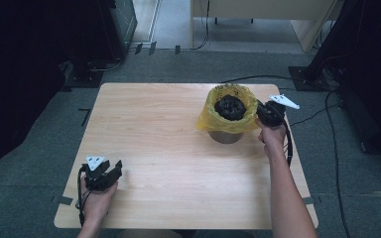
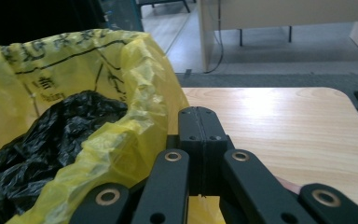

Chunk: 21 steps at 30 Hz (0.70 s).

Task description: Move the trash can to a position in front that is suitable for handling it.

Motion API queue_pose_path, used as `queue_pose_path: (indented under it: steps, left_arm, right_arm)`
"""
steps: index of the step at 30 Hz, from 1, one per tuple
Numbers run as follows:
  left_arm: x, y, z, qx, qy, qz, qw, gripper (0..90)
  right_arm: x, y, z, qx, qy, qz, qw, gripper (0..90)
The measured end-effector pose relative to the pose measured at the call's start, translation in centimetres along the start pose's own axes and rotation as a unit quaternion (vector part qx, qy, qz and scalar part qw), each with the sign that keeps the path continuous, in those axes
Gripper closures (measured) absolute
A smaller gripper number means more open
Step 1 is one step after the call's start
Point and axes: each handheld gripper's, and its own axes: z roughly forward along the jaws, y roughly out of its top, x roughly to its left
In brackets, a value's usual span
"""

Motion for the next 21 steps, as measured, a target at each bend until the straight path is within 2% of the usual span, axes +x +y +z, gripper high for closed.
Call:
queue_pose_path:
  steps: [3, 7, 9, 13, 17, 18, 21]
  left_arm:
    - [-0.4, 0.9, 0.5, -0.004, -0.011, -0.003, 0.9999, 56.3]
    - [-1.5, 2.0, 1.1, -0.023, -0.022, 0.019, 0.9993, 62.4]
    - [-2.0, 2.6, 1.4, -0.027, -0.029, 0.02, 0.999, 64.4]
    - [-3.2, 3.6, 2.1, -0.035, -0.056, 0.031, 0.9973, 68.3]
    - [-3.8, 4.4, 2.8, -0.044, -0.065, 0.025, 0.9966, 71.7]
    - [-4.0, 4.6, 3.1, -0.045, -0.07, 0.02, 0.9964, 73.2]
    - [-4.7, 5.1, 3.8, -0.044, -0.076, 0.024, 0.9959, 78.3]
  right_arm:
    - [0.5, -0.1, 0.0, 0.0, 0.02, -0.008, 0.9998, 90.0]
    - [1.8, -0.6, 0.1, -0.009, 0.032, -0.036, 0.9988, 90.0]
    - [2.6, -0.7, 0.2, -0.013, 0.038, -0.04, 0.9984, 90.0]
    - [3.9, -0.8, 0.4, -0.017, 0.052, -0.033, 0.998, 90.0]
    - [5.2, -0.9, 0.7, -0.01, 0.068, -0.023, 0.9974, 88.1]
    - [5.5, -0.9, 0.7, -0.009, 0.074, -0.023, 0.9969, 88.1]
    - [6.5, -1.0, 0.8, -0.005, 0.085, -0.033, 0.9958, 88.1]
